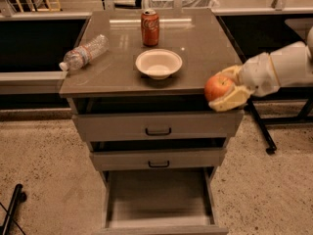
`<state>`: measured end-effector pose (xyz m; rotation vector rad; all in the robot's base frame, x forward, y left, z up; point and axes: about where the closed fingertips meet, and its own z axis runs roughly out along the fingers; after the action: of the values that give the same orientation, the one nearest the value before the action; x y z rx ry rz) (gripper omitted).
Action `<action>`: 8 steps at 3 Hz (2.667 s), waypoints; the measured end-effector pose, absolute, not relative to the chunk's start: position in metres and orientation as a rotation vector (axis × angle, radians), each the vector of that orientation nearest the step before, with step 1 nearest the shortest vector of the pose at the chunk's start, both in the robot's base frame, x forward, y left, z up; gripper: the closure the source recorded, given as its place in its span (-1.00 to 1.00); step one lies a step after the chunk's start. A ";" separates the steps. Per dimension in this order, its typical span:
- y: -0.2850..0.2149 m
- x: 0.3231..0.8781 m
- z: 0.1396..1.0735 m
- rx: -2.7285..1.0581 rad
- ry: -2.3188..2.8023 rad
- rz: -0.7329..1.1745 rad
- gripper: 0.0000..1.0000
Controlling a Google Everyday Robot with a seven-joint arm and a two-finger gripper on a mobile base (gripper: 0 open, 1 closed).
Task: Place apple into bottom drawer
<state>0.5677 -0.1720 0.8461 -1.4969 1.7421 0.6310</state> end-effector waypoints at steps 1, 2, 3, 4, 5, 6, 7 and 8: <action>-0.162 0.537 0.742 -1.426 1.667 0.706 1.00; -0.152 0.526 0.727 -1.446 1.683 0.743 1.00; -0.144 0.526 0.716 -1.455 1.687 0.764 1.00; -0.131 0.505 0.653 -1.437 1.710 0.785 1.00; -0.094 0.467 0.554 -1.463 1.752 0.806 1.00; -0.072 0.440 0.488 -1.341 1.743 0.863 1.00; -0.062 0.428 0.459 -1.262 1.753 0.943 1.00; -0.067 0.448 0.426 -1.317 1.798 0.870 1.00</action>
Offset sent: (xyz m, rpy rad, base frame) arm -0.0194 0.0057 -0.0655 0.0831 -0.0311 -0.0017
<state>0.4483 -0.0670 0.4261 -1.3166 1.7984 0.8705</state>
